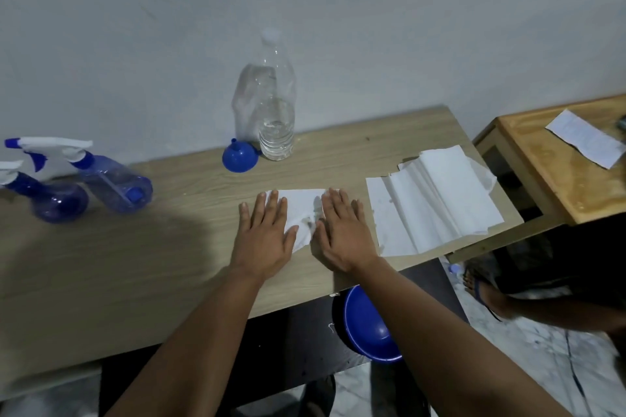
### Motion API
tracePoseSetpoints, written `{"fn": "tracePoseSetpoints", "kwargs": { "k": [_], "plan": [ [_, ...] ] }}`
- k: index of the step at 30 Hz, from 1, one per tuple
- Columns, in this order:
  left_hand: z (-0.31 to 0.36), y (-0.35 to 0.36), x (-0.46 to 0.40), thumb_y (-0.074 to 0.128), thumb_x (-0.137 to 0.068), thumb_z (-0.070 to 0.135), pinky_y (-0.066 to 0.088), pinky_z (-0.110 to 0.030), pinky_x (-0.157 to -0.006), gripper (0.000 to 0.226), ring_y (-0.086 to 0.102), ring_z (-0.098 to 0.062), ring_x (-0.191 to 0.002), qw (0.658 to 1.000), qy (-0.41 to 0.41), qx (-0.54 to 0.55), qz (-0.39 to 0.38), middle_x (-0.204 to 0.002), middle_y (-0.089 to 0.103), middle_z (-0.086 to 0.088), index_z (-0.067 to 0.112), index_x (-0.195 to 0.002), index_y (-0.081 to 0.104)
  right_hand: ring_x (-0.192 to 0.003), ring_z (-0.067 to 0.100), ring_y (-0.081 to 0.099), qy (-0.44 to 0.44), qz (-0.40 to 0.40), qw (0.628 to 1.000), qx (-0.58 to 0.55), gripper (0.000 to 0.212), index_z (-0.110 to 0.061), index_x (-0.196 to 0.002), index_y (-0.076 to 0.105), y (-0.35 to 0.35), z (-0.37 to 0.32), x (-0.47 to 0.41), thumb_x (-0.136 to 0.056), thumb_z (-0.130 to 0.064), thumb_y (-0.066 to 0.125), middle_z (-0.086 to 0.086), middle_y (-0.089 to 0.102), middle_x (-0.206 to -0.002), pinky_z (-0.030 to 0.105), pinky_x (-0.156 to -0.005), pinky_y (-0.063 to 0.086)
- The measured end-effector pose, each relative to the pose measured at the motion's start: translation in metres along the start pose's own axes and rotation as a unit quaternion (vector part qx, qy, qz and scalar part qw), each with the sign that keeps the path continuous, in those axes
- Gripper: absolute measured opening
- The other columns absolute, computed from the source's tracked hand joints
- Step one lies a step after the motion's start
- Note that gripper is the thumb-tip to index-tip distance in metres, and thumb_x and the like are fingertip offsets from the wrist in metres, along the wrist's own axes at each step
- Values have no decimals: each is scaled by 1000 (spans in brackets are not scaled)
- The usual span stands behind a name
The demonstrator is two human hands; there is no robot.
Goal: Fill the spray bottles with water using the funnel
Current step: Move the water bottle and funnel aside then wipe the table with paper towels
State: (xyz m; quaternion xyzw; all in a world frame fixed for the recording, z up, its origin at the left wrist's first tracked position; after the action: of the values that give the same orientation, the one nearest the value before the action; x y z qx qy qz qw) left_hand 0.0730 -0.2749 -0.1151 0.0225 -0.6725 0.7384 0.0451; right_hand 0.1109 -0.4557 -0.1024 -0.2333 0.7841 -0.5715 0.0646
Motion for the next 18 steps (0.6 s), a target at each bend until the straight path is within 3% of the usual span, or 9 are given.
{"fn": "tracePoseSetpoints", "kwargs": {
  "k": [3, 7, 18],
  "plan": [
    [-6, 3, -9, 8, -100, 55, 8, -60, -123, 74, 4, -29, -157, 1000, -1, 9, -6, -169, 12, -7, 14, -160, 19, -163, 28, -6, 44, -20, 999, 2, 71, -9, -168, 5, -2, -5, -16, -111, -48, 21, 13, 2, -177, 52, -131, -6],
    [-12, 9, -19, 11, -102, 59, 4, -61, -123, 74, 1, -28, -157, 1000, 8, -9, -4, -170, 7, -7, 14, -161, 13, -162, 34, -14, 68, -45, 995, 49, 79, -7, -166, -5, 13, -15, -24, -108, -55, 16, 18, -10, -175, 59, -129, -9],
    [3, 16, 20, 11, -102, 57, 3, -62, -122, 73, 1, -29, -157, 1000, 1, -8, -6, -170, 7, -8, 14, -161, 13, -163, 31, -12, 56, -25, 996, 68, 70, -5, -167, 0, 34, -22, 10, -110, -43, 13, 17, -8, -175, 54, -130, -7]
  ]
}}
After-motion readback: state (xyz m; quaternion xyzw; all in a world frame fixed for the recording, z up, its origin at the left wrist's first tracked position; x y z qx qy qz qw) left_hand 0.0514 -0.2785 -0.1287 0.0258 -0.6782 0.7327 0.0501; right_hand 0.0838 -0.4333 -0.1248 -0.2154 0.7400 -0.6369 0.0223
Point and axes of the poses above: each hand's wrist, its own x-axis away from the middle knuckle, its own y-axis out of the palm, z = x × y, the point moved 4 cm from there along -x, towards the middle knuckle
